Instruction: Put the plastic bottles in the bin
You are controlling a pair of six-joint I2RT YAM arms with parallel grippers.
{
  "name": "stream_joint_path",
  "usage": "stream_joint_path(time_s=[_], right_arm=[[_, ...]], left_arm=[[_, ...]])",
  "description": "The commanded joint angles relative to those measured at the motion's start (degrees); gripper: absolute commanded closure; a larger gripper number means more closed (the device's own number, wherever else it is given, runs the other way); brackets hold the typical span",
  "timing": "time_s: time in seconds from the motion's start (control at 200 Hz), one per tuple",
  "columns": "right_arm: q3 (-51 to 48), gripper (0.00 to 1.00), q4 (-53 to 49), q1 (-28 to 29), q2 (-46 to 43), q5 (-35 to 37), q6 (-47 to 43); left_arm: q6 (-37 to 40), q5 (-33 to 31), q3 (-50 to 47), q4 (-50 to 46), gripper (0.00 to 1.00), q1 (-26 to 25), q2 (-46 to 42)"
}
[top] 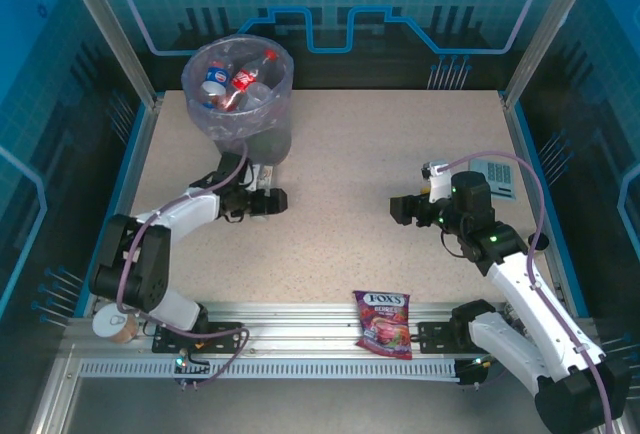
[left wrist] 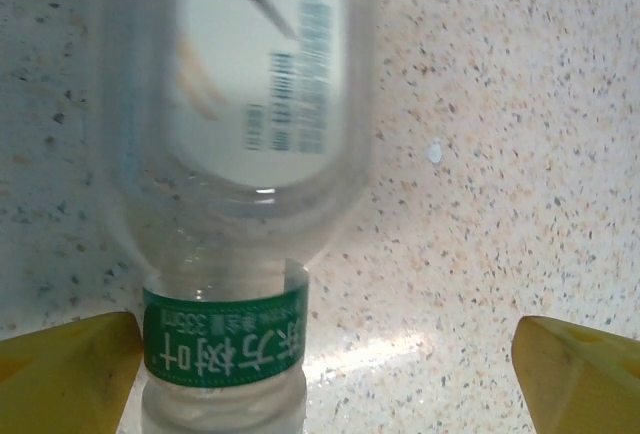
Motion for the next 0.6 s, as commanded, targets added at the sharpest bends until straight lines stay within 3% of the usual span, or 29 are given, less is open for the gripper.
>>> stream_joint_path(time_s=[0.0, 0.24, 0.595], right_arm=[[-0.42, 0.12, 0.7, -1.02, 0.48, -0.6, 1.38], [-0.68, 0.13, -0.07, -0.94, -0.43, -0.07, 1.5], [-0.77, 0.12, -1.15, -1.01, -1.55, 0.75, 1.06]], left_arm=[[-1.84, -10.83, 2.53, -3.08, 0.01, -2.38, -1.66], [-4.01, -24.78, 5.93, 0.39, 0.01, -6.25, 2.84], [-10.19, -30.55, 10.84, 2.37, 0.02, -7.2, 12.06]])
